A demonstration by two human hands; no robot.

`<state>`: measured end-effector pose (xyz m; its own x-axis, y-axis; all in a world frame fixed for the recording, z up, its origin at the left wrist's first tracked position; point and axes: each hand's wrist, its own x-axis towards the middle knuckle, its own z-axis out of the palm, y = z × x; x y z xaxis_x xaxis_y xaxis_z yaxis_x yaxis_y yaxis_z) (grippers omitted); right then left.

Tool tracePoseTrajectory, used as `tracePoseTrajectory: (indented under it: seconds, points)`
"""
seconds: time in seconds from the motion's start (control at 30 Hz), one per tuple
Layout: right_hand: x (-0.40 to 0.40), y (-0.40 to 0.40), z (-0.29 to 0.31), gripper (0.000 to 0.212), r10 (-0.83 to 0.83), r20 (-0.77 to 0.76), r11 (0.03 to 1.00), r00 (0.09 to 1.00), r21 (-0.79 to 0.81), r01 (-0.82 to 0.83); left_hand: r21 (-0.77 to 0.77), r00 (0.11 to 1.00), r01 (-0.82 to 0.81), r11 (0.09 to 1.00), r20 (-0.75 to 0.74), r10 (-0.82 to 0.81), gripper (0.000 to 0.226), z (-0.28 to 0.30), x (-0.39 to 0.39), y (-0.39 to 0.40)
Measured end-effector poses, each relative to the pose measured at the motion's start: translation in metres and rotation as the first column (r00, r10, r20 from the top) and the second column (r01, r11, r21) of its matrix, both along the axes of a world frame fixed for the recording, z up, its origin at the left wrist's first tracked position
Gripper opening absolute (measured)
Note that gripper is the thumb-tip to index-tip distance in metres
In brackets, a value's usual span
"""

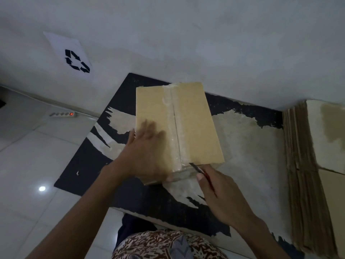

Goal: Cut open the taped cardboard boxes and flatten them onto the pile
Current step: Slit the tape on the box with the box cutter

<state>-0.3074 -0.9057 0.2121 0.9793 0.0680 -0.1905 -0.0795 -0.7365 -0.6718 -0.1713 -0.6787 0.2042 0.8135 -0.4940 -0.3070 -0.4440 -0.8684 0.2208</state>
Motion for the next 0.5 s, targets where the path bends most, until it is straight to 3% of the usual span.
tracePoseTrajectory:
  seconds: [0.07,0.17,0.33,0.5]
  points:
    - [0.001,0.001,-0.005,0.034,0.095,0.040,0.977,0.995,-0.196,-0.086,0.009,0.999,0.049,0.999,0.020,-0.050,0.118,-0.003,-0.016,-0.001]
    - [0.005,0.009,-0.011,0.039,0.139,0.127,0.930,0.982,-0.357,-0.086,-0.001,0.999,0.041,0.999,0.022,-0.041,0.100,0.001,-0.016,-0.002]
    - [0.008,0.022,-0.018,0.025,0.172,0.232,0.886,0.957,-0.461,-0.048,0.027,0.996,0.047,0.999,-0.076,-0.045,0.095,0.015,-0.013,-0.001]
    - [0.011,0.030,-0.022,0.019,0.187,0.303,0.898,0.934,-0.437,-0.038,0.050,0.993,0.055,0.997,-0.104,-0.050,0.095,0.019,-0.012,-0.004]
